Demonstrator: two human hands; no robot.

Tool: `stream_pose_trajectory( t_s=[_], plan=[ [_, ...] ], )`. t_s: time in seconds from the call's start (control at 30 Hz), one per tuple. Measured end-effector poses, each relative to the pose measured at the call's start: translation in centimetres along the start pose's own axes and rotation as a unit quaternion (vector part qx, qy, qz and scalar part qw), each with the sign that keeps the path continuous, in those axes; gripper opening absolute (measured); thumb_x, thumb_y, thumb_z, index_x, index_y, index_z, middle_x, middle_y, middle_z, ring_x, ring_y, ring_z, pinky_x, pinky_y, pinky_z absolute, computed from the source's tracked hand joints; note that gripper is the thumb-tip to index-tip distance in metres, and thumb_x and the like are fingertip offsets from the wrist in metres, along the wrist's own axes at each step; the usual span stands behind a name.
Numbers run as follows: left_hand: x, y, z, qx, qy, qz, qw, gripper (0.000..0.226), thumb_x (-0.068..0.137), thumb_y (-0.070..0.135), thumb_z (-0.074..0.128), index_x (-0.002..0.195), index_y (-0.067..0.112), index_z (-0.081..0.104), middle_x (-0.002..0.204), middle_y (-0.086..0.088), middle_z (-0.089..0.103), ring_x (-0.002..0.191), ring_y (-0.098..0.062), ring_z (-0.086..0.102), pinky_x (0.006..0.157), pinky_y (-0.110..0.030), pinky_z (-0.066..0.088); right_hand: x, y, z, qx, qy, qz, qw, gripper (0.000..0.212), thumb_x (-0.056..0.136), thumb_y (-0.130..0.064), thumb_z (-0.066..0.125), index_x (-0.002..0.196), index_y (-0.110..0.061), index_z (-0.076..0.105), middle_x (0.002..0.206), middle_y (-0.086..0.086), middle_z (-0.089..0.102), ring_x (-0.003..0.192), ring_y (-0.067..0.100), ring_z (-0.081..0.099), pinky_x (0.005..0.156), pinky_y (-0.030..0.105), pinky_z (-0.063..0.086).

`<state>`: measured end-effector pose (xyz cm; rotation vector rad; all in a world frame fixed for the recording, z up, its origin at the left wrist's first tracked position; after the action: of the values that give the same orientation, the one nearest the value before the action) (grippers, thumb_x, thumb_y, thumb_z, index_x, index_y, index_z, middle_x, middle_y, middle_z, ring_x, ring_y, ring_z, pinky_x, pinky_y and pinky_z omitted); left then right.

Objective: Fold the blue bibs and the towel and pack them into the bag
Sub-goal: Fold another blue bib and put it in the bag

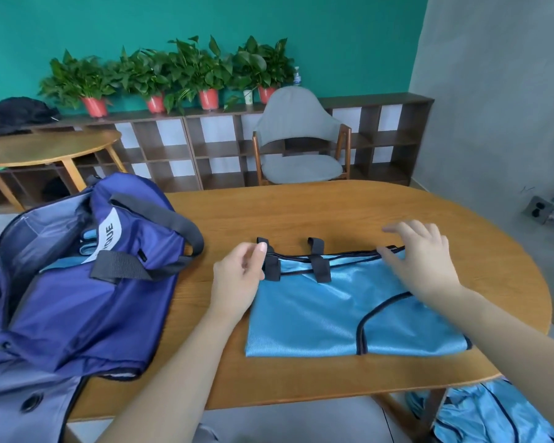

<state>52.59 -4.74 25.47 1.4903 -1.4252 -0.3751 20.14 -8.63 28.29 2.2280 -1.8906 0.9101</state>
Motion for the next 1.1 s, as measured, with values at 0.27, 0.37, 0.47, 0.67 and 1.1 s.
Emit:
stream_pose_trajectory(
  t_s=[0.27, 0.37, 0.47, 0.67, 1.1],
  plan=[
    [-0.2, 0.5, 0.6, 0.156, -0.052, 0.034, 0.986, 0.058, 0.097, 0.067, 0.013, 0.112, 0.032, 0.056, 0.068, 0.007, 0.068, 0.072, -0.011, 0.066, 0.073, -0.035, 0.051, -0.6, -6.6, 6.1, 0.120, -0.224, 0.073, 0.964, 0.029, 0.087, -0.034, 0.060, 0.066, -0.015, 0.053, 0.079, -0.002, 0.060, 0.077, 0.023, 0.058, 0.068, 0.037, 0.049],
    [-0.4, 0.5, 0.9, 0.044, -0.075, 0.052, 0.995, 0.040, 0.104, 0.058, 0.025, 0.113, 0.033, 0.055, 0.079, 0.013, 0.074, 0.083, 0.002, 0.067, 0.078, -0.020, 0.048, -1.8, -6.2, 6.3, 0.262, -0.185, 0.062, 0.945, 0.025, 0.090, -0.017, 0.056, 0.069, -0.022, 0.069, 0.092, -0.012, 0.067, 0.093, 0.014, 0.062, 0.085, 0.031, 0.049],
    [-0.2, 0.1, 1.2, -0.039, -0.104, 0.054, 0.992, 0.035, 0.101, 0.058, 0.032, 0.113, 0.032, 0.052, 0.104, 0.017, 0.073, 0.097, 0.000, 0.066, 0.085, -0.017, 0.047, -2.9, -6.6, 5.7, 0.353, -0.190, 0.029, 0.915, 0.038, 0.089, -0.011, 0.051, 0.110, -0.033, 0.074, 0.114, -0.021, 0.067, 0.108, -0.001, 0.058, 0.098, 0.018, 0.042],
    [-0.1, -0.5, 2.7, -0.023, -0.180, 0.056, 0.982, 0.041, 0.097, 0.062, 0.039, 0.128, 0.036, 0.040, 0.149, 0.016, 0.048, 0.138, -0.007, 0.042, 0.113, -0.032, 0.035, -3.3, -7.1, 6.0, 0.262, -0.217, -0.047, 0.939, 0.037, 0.088, -0.012, 0.056, 0.108, -0.040, 0.042, 0.140, -0.015, 0.054, 0.070, -0.005, 0.047, 0.082, 0.032, 0.040],
    [0.4, -0.6, 2.9, 0.191, -0.107, 0.106, 0.970, 0.034, 0.098, 0.021, 0.063, 0.132, 0.023, 0.060, 0.141, 0.005, 0.050, 0.134, -0.017, 0.041, 0.111, -0.047, 0.035, -3.0, -8.0, 7.4, 0.044, -0.289, -0.119, 0.949, 0.081, 0.092, -0.057, 0.043, 0.159, -0.042, 0.002, 0.167, -0.016, 0.002, 0.153, 0.010, -0.002, 0.125, 0.034, -0.001]
  ],
)
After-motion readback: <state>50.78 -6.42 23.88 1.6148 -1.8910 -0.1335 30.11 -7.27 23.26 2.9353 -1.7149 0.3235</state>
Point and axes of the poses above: each hand's wrist, its own x-axis towards the middle knuckle, its own z-axis out of the palm, y = z × x, the point moved 5 cm from there along x, towards the middle knuckle
